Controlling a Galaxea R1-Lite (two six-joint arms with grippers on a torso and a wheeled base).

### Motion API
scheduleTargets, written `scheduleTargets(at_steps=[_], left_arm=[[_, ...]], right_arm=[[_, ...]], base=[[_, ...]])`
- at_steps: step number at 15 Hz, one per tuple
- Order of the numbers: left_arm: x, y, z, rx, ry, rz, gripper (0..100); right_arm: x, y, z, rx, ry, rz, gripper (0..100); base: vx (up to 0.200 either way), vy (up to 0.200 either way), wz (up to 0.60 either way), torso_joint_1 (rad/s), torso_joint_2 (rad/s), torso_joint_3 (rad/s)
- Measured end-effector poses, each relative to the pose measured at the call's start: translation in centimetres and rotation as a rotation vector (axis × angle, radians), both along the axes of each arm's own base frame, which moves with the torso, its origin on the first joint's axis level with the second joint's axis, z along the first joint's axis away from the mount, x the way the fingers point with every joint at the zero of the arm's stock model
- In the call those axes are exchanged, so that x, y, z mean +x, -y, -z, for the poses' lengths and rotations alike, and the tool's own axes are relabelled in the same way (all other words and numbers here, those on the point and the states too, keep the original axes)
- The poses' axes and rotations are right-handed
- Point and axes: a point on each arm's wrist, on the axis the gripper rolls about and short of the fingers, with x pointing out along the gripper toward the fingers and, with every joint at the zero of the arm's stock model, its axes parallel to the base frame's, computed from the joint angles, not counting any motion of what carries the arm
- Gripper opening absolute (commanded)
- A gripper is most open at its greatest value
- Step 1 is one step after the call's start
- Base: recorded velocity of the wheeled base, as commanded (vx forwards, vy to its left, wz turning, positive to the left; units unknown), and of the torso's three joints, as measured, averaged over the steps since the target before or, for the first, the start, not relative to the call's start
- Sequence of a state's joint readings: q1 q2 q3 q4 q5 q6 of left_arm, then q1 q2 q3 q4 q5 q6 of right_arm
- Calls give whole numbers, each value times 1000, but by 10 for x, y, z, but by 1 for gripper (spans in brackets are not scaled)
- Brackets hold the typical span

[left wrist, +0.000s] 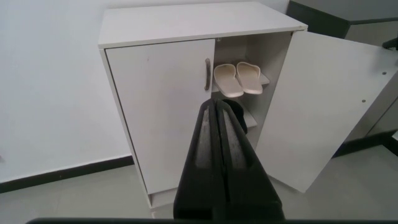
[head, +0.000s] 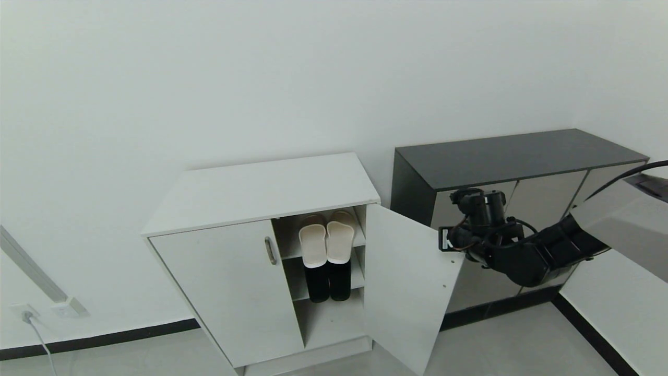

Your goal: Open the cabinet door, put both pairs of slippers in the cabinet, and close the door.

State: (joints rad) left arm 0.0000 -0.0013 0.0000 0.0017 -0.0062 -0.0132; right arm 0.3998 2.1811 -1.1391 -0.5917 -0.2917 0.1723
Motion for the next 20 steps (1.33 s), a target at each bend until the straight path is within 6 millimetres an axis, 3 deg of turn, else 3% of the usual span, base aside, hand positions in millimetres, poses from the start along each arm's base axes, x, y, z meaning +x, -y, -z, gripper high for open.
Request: scheduleTargets(at_steps=[5, 10, 15, 20], left_arm=[[0, 0, 0, 0, 0, 0, 0], [0, 0, 0, 0, 0, 0, 0], [0, 0, 0, 0, 0, 0, 0], [0, 0, 0, 0, 0, 0, 0]], right_arm=[[-45, -43, -5, -12, -22, -140, 0], [-87, -70, -13, 9, 24, -270, 0], [-96, -72, -16, -4, 30, -296, 0], [-101, -72, -18, -14, 34, -311, 0]], base=[[0, 0, 0, 0, 0, 0], [0, 0, 0, 0, 0, 0], [0, 0, 0, 0, 0, 0], [0, 0, 600, 3, 2, 2]])
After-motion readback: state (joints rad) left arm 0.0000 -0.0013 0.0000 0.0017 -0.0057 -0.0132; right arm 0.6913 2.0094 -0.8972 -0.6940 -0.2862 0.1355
